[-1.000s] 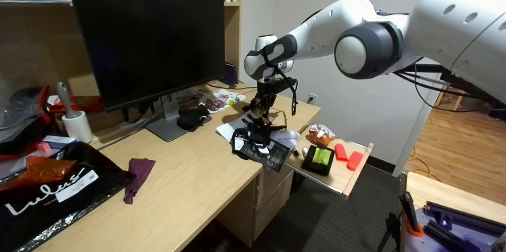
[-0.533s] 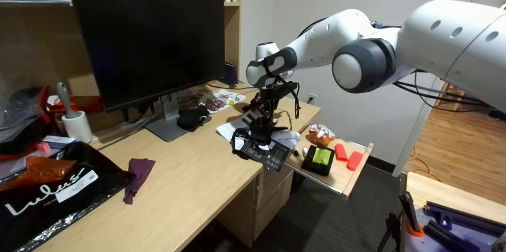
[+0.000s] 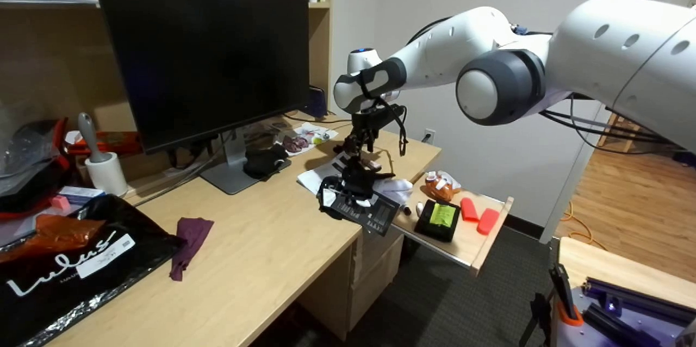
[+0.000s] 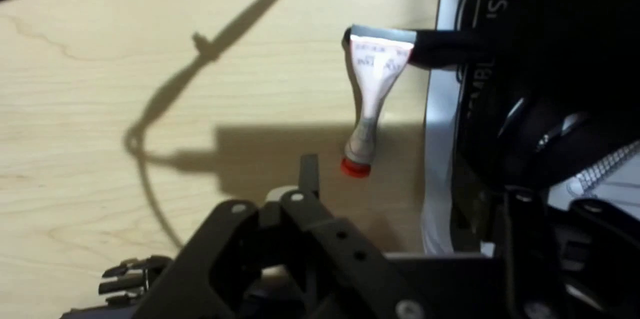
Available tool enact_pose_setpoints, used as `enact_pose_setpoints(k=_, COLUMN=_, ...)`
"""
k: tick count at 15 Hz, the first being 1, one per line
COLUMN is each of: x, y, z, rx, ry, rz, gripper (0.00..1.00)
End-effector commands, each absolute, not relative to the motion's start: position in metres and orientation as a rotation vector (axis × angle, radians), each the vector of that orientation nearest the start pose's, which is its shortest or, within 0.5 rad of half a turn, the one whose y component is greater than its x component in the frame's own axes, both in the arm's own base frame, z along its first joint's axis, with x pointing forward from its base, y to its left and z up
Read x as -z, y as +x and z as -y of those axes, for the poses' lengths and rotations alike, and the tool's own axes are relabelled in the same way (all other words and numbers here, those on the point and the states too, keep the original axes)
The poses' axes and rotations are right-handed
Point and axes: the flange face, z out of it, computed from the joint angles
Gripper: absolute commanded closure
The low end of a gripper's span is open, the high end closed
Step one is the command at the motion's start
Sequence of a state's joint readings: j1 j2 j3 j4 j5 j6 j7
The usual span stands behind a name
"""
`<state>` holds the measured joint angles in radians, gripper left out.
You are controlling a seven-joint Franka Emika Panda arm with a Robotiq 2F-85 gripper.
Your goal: Move the black gloves to the right then move the white object to the right then move the purple cloth to the right
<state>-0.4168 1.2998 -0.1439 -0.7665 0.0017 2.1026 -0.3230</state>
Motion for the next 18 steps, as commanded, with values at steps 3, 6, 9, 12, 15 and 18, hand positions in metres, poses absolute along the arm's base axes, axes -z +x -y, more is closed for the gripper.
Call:
enact_pose_setpoints(k=3, x=-0.192, y=0.730, z=0.347, rx=0.141, ry=-3.303, rz=-0.045, gripper=0.00)
enact_pose_setpoints(k=6, x=-0.212, y=0.744, z=0.315, rx=0.178, ry=-3.284, rz=0.158, gripper=0.00)
enact_pose_setpoints(k=9, x=-0.218, y=0.755, z=0.273, rx=0.186, ry=-3.246, rz=0.344, gripper=0.00)
enact_pose_setpoints(k=12, x=-0.209, y=0.757, z=0.222, rx=0.133, ry=-3.193, rz=0.394, gripper=0.00)
enact_pose_setpoints(k=15, x=-0.193, y=0.753, z=0.168, rx=0.055, ry=-3.178, rz=0.391, gripper=0.00)
enact_pose_setpoints(k=18, x=-0.180, y=0.746, z=0.115, rx=-0.005, ry=-3.175, rz=0.328, gripper=0.00)
